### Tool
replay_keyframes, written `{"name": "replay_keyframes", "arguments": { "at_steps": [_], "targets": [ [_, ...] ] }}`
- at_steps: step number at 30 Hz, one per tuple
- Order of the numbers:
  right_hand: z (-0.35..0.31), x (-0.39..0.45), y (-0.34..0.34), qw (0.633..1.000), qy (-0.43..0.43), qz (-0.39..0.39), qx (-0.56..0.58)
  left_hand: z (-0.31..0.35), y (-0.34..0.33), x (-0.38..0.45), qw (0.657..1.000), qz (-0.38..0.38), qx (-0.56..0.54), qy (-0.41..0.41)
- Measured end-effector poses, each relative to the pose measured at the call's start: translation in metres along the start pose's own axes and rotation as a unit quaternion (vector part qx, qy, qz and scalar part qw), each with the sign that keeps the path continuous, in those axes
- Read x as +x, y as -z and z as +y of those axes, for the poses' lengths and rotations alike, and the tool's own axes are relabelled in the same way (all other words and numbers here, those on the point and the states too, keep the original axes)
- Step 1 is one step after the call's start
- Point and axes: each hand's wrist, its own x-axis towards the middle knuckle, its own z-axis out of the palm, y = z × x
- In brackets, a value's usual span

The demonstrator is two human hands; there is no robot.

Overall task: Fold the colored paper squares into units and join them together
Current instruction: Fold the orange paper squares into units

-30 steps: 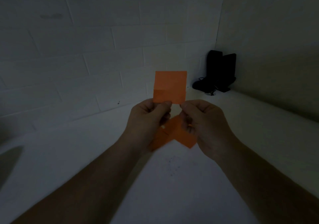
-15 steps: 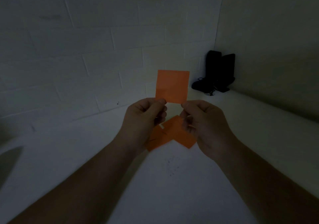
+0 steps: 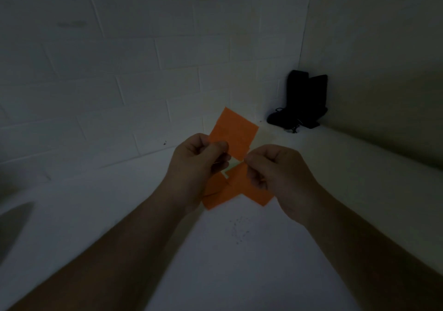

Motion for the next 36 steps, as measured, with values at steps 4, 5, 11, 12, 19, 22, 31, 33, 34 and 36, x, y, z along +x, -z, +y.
{"name": "replay_keyframes", "arguments": {
  "at_steps": [4, 5, 11, 12, 19, 22, 31, 33, 34, 36],
  "targets": [
    [-0.002, 0.004, 0.008, 0.998, -0.004, 0.055, 0.023, -0.001, 0.0, 0.0, 1.0, 0.015, -0.023, -0.005],
    [-0.002, 0.005, 0.009, 0.998, 0.003, 0.067, 0.018, -0.001, 0.0, 0.0, 1.0, 0.02, -0.022, -0.008],
    [-0.008, 0.003, 0.013, 0.983, 0.114, 0.128, -0.065, 0.002, -0.001, -0.001, 0.999, 0.024, -0.042, 0.016],
    [-0.007, 0.003, 0.014, 0.98, 0.138, 0.107, -0.095, 0.003, -0.001, -0.001, 0.998, 0.025, -0.048, 0.022],
    [0.007, 0.004, 0.011, 0.929, 0.23, 0.002, -0.291, 0.006, -0.003, -0.003, 0.996, 0.001, -0.074, 0.047],
    [0.006, 0.003, 0.01, 0.92, 0.253, 0.017, -0.298, 0.006, -0.004, -0.004, 0.997, -0.001, -0.057, 0.043],
    [0.002, 0.004, 0.012, 0.965, 0.149, 0.05, -0.21, 0.001, -0.002, -0.008, 0.99, -0.031, 0.116, -0.074],
    [0.001, 0.004, 0.013, 0.98, 0.114, 0.055, -0.153, 0.001, -0.002, -0.008, 0.987, -0.029, 0.132, -0.093],
    [-0.001, 0.003, 0.013, 0.986, 0.099, 0.051, -0.123, 0.0, -0.002, -0.008, 0.984, -0.025, 0.143, -0.101],
    [-0.005, 0.002, 0.012, 0.993, 0.081, 0.047, -0.071, -0.001, -0.001, -0.007, 0.979, -0.021, 0.167, -0.115]
  ]
}}
